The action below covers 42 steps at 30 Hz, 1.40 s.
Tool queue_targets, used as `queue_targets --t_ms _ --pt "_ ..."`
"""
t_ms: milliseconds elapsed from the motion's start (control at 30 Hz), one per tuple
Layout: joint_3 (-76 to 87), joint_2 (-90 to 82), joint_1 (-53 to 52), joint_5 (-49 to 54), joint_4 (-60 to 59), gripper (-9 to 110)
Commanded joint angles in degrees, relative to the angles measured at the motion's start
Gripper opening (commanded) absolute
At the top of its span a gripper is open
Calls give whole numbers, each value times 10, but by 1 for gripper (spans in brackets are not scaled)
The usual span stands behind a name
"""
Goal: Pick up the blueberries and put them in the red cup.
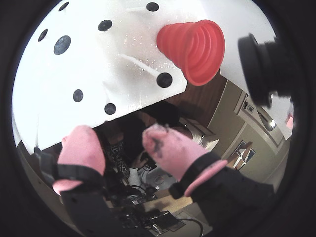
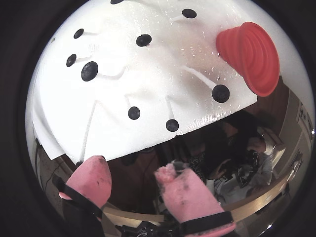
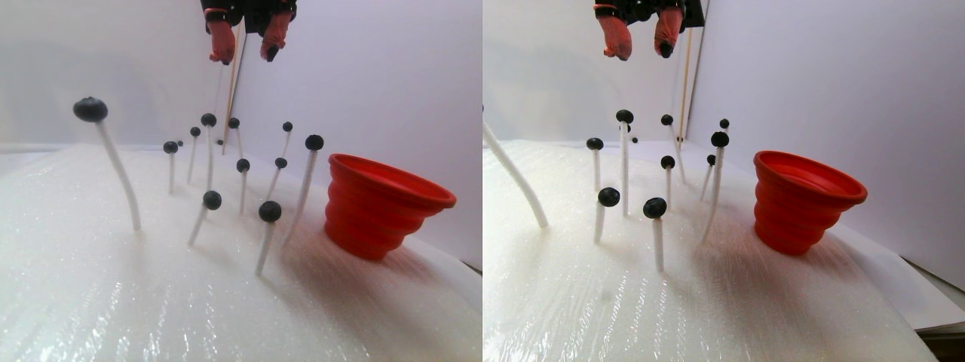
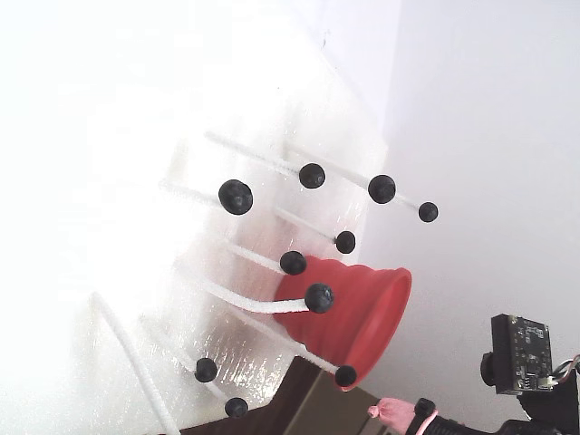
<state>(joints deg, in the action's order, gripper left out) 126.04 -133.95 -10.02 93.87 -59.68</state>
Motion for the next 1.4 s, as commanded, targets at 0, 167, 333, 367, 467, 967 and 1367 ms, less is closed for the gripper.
queue_targets --t_ms 0,167,333,367,467,967,1367 --pt "-11 4 1 6 20 20" --pt "-5 32 6 15 52 21" --pt "5 47 13 16 83 22" --pt "9 47 18 16 91 22" --pt "23 41 33 14 109 23" --pt "25 77 63 27 183 23" --pt "11 128 90 27 237 23"
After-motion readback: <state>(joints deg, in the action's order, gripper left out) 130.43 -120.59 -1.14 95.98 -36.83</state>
